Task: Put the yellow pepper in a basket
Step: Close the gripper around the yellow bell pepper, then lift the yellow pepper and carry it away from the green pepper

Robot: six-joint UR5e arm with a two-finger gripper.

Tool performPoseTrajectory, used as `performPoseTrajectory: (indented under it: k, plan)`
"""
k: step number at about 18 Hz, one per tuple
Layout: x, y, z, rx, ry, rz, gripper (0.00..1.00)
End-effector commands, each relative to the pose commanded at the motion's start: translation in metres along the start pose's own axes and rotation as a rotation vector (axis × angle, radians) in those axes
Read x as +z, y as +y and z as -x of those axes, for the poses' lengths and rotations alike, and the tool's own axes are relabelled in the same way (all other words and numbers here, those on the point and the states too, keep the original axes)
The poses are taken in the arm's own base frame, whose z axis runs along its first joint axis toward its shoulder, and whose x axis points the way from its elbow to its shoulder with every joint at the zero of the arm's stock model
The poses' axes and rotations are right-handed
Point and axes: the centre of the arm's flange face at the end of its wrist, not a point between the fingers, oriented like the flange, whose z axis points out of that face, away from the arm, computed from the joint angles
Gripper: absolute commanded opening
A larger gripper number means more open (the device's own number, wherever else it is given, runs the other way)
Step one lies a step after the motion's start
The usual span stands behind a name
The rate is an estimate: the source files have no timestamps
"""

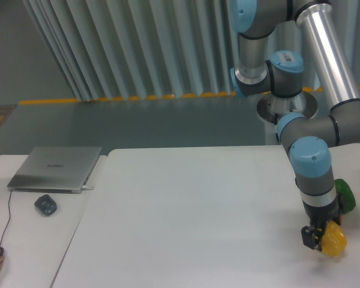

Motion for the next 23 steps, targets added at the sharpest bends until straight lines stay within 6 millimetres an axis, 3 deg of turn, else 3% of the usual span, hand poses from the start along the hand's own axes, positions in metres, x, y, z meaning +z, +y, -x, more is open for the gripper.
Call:
performPoseTrajectory:
  k: [2,9,12,14,17,23]
  plan:
    - [-0.003,0.0,-0.001,-0.025,-0.003,0.003,0.48]
    - [-0.018,0.001,-0.003,-0.07,-0.02,0.017,0.43]
    - [-0.055,0.008,-0.017,-0.099,-0.064,0.057,0.43]
    - [-0.091,0.019,-0.041,-0.138,-0.101,0.089,0.43]
    - [-0.118,0.042,-0.075,-0.209,-0.157,0.098,0.47]
    - [-0.112,0.133,-0.18,-0.412,-0.325,0.005,0.47]
